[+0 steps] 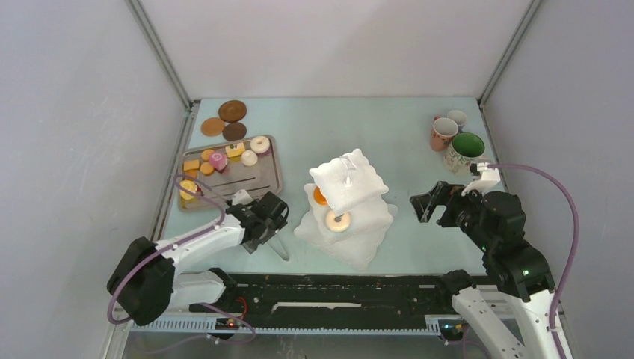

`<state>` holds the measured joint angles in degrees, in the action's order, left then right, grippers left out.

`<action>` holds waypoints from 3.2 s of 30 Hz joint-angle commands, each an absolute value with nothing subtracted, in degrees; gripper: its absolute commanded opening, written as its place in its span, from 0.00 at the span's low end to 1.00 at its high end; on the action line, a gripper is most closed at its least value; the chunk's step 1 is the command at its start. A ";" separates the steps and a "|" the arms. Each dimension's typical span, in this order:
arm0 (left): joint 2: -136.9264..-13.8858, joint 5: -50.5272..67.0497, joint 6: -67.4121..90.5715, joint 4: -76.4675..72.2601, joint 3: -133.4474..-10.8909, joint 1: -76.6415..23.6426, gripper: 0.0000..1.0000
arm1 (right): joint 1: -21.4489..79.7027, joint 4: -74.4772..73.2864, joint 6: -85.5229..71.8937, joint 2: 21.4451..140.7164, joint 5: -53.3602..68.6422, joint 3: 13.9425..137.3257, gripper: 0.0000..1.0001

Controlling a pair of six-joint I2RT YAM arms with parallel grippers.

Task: Serve the afternoon tea
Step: Adjust the desert table at the center of the board.

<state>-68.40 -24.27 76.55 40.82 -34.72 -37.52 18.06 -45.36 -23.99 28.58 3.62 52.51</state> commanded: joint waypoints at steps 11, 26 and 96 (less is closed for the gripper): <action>-73.86 -37.29 84.32 29.63 -29.77 -39.97 0.81 | 18.92 -46.67 -24.49 28.15 5.31 52.22 1.00; -71.87 -33.88 70.79 21.67 -27.13 -42.25 0.76 | 14.02 -47.30 -28.14 41.65 27.77 50.89 0.92; -53.42 -21.49 58.62 21.79 -19.43 -41.74 1.00 | 15.33 -16.15 -47.37 57.56 41.53 33.72 0.21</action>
<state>-53.58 -22.02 58.89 19.22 -20.25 -41.87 14.55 -20.80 -44.75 56.69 43.70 33.69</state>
